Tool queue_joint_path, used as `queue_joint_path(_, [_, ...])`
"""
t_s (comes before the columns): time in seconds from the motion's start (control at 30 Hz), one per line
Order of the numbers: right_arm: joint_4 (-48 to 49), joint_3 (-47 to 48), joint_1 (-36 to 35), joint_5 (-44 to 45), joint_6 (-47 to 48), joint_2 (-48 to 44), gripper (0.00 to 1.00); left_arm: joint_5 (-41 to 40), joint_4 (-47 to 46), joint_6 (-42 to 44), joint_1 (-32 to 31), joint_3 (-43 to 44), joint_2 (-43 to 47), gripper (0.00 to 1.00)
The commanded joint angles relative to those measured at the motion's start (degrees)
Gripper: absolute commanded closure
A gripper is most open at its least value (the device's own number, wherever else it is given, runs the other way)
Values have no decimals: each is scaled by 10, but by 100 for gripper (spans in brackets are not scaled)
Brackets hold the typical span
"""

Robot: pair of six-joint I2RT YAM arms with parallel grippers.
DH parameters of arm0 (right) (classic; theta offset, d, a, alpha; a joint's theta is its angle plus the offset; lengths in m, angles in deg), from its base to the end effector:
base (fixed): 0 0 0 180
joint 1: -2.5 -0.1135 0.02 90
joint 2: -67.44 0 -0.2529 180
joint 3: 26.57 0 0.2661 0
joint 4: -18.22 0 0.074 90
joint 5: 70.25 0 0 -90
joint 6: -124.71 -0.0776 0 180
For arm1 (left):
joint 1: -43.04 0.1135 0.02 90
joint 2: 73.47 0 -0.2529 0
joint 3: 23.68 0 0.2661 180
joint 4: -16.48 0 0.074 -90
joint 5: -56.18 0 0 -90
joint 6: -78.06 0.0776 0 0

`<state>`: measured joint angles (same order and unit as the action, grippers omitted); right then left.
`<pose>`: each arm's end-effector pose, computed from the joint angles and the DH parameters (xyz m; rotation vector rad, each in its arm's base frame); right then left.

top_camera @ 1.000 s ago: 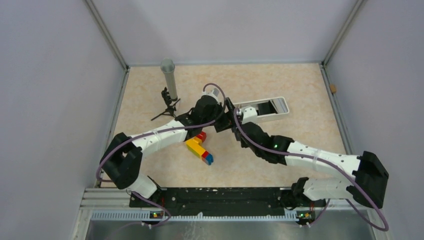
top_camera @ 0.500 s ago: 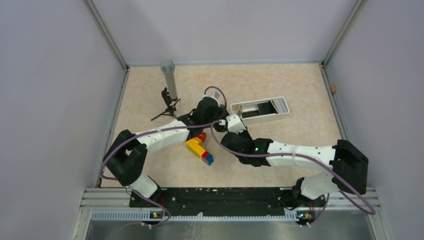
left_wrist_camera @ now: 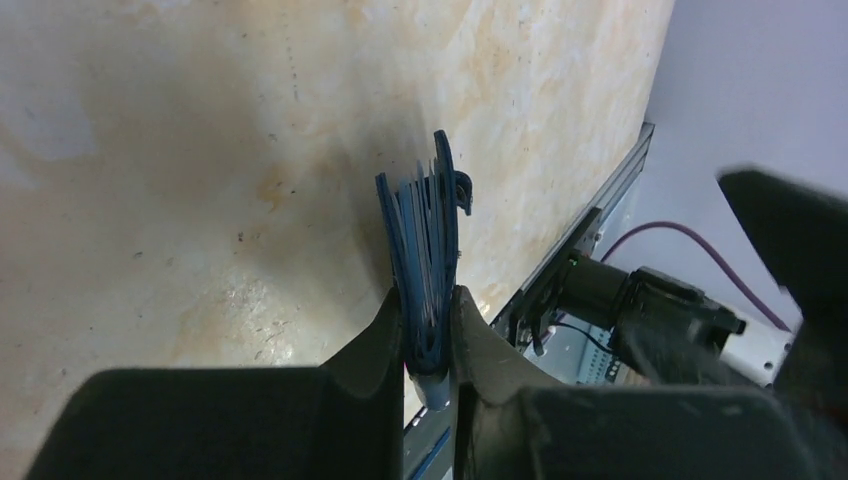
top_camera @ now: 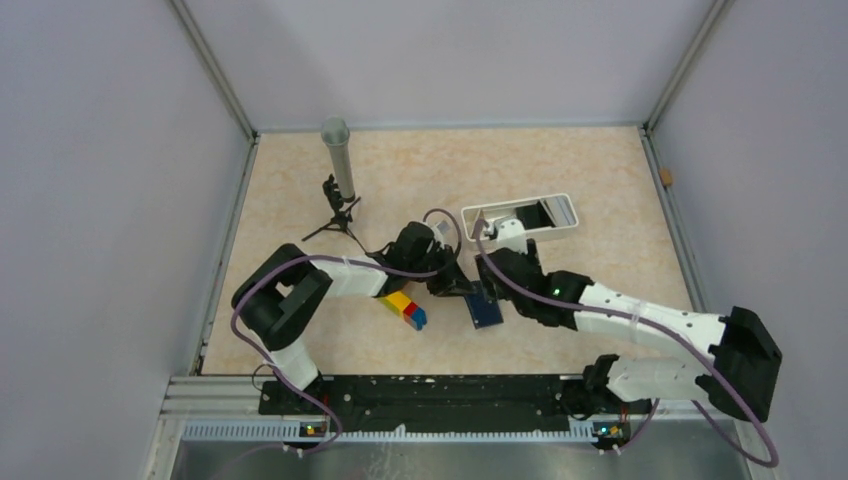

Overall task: Put the credit cards into the card holder
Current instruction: Close the card holder at the center of the board.

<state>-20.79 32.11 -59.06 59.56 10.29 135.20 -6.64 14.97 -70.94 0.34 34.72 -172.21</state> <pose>0.1753 0.2193 0.2062 -0.4037 2.1416 -0.0081 0.2498 -0.2788 0.1015 -0.0704 2.6069 -1.3573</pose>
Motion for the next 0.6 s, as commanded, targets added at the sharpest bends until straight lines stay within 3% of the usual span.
queue_joint_path(0.0, [43,-47,115,-189,-20,-42,29,14,-19,67,12,-11,4,81])
queue_joint_path(0.07, [59,-62,170,-262,-26,-44,29,-20,34,100,18,-1,17,71])
queue_joint_path(0.23, [91,-78,231,-358,-14,-26,32,-106,197,182,20,56,36,33])
queue_joint_path(0.37, [102,-71,232,-393,-1,5,38,-136,259,194,20,82,44,26])
queue_joint_path(0.57, [110,-64,232,-417,6,43,46,-109,271,143,14,78,52,28])
